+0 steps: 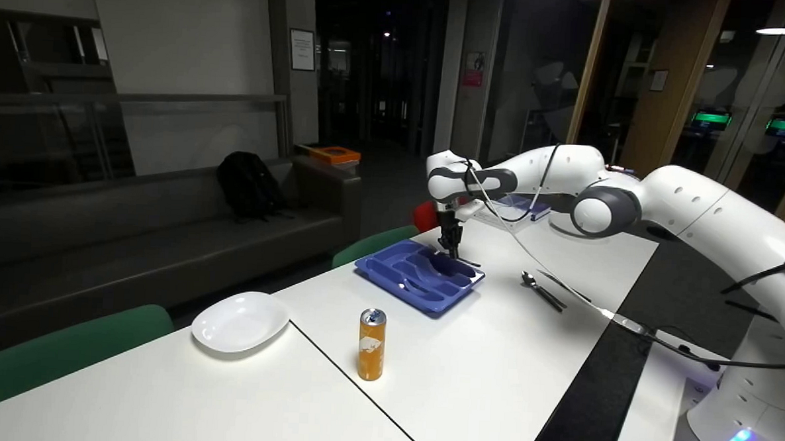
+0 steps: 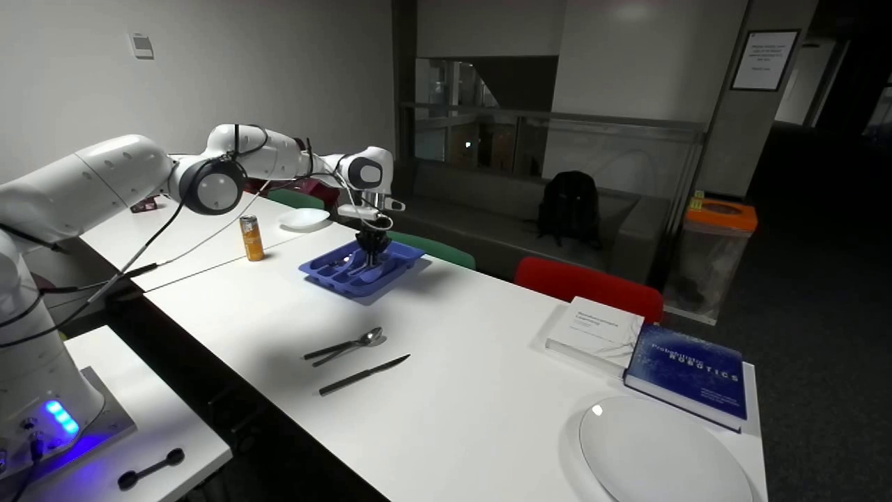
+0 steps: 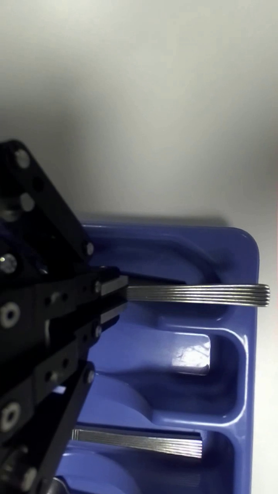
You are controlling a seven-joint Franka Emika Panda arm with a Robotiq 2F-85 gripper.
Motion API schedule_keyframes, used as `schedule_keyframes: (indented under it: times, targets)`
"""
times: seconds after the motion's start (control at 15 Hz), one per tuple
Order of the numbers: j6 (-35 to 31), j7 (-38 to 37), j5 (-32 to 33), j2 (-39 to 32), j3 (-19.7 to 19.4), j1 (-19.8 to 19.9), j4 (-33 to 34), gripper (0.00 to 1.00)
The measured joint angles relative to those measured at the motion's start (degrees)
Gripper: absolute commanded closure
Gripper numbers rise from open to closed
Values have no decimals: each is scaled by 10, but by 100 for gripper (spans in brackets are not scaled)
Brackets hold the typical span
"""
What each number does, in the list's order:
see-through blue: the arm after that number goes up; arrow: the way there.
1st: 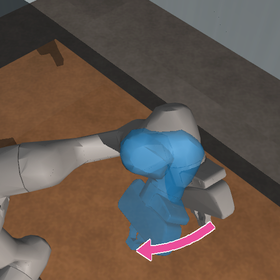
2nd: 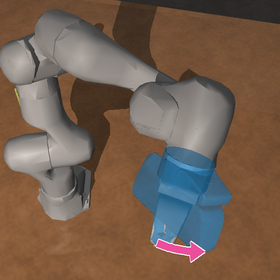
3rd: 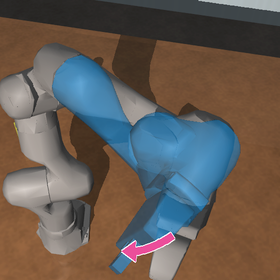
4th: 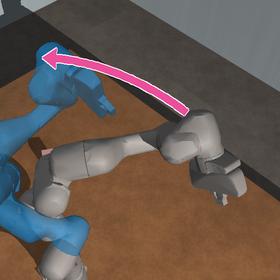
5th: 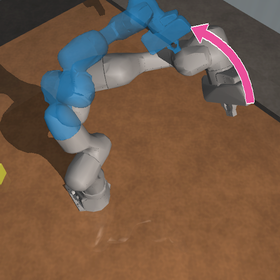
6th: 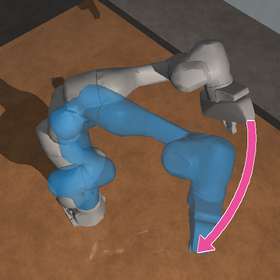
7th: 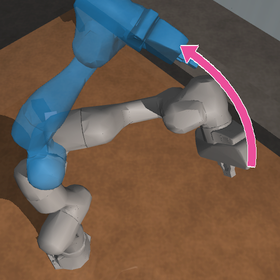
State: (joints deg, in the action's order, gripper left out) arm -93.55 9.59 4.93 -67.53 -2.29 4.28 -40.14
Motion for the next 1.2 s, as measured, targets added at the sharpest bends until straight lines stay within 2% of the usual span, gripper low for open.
schedule_keyframes:
  times: [1.2]
  targets:
    - [26, 4, 0, -29, 10, 3, 47, 98]
